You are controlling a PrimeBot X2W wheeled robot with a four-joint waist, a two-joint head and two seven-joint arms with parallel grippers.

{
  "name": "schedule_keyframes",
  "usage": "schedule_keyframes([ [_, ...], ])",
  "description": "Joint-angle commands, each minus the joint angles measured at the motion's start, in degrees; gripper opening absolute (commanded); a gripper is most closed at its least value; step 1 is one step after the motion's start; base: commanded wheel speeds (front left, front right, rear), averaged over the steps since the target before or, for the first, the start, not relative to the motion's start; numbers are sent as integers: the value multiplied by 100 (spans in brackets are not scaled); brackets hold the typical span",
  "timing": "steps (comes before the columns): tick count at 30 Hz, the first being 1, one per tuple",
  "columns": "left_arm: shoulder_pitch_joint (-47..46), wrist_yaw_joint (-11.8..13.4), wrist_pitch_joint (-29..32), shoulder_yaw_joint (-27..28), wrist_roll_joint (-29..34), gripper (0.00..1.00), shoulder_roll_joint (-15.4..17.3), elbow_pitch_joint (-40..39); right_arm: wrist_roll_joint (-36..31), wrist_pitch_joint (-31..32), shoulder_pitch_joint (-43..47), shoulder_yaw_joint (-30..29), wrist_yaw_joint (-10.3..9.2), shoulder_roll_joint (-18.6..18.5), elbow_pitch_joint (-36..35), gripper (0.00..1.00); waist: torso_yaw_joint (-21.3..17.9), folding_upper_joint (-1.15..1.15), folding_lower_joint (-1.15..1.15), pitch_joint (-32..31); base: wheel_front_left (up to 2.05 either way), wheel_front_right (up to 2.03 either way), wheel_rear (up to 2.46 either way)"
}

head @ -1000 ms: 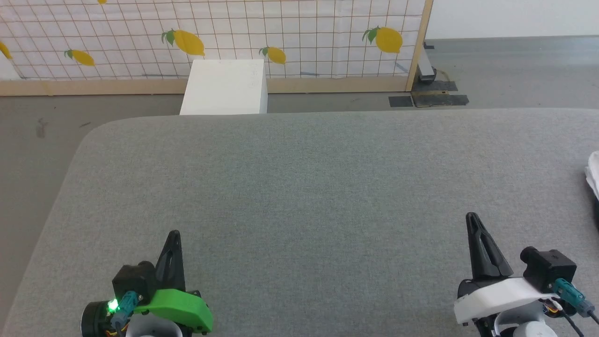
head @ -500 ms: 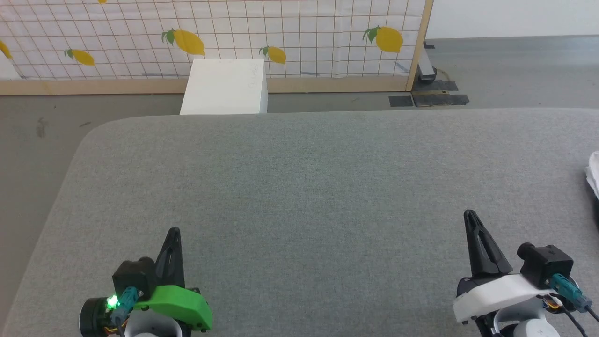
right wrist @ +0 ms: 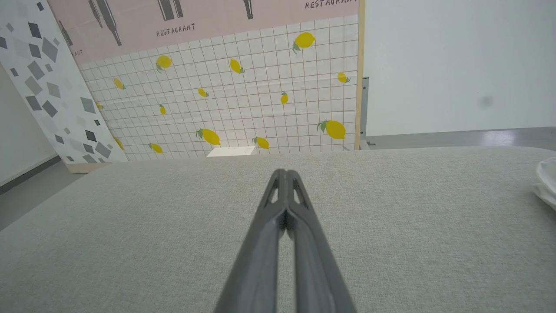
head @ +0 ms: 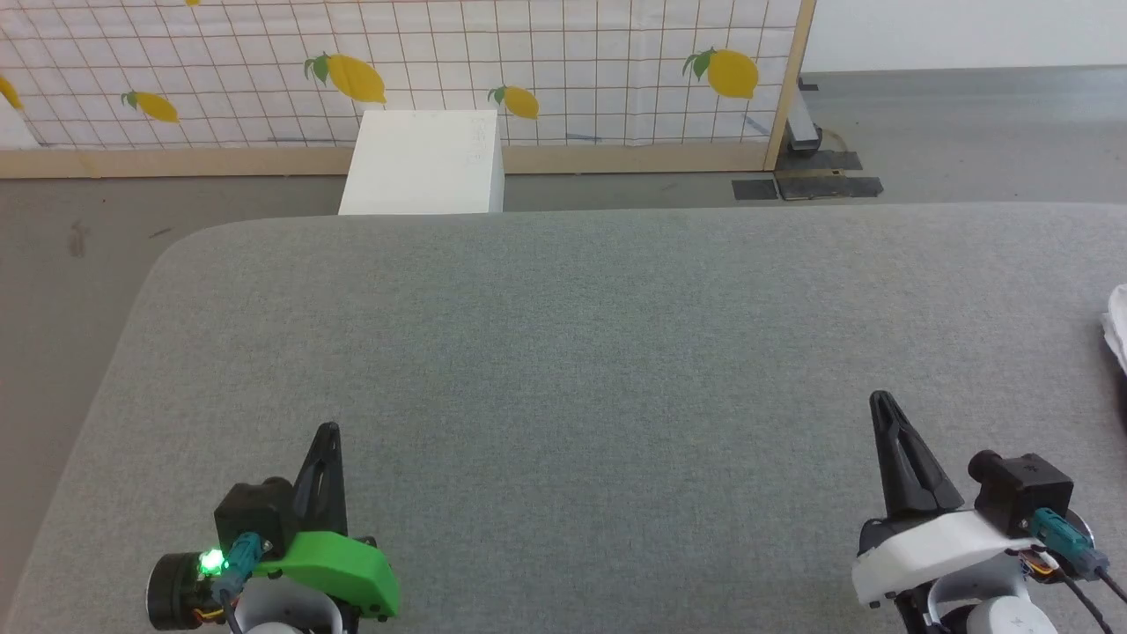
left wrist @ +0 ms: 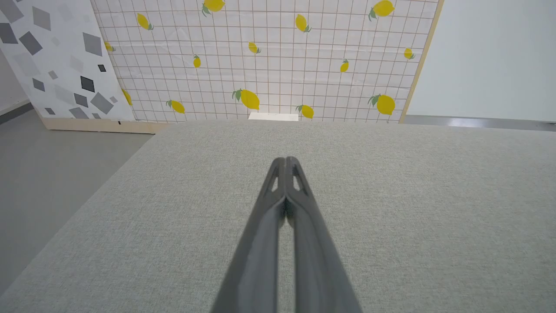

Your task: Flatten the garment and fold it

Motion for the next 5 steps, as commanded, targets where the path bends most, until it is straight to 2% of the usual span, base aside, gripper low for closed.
schedule_keyframes([
  [1,26,-1,35,7,43,0,-25,-50,-68,48,39,6,-3,-1,-61,0,0,0,0,1,0,0,0],
  [5,28,-1,80,12,72,0,-29,-89,-114,94,43,8,-3,-1,-100,0,1,0,0,2,0,0,0],
])
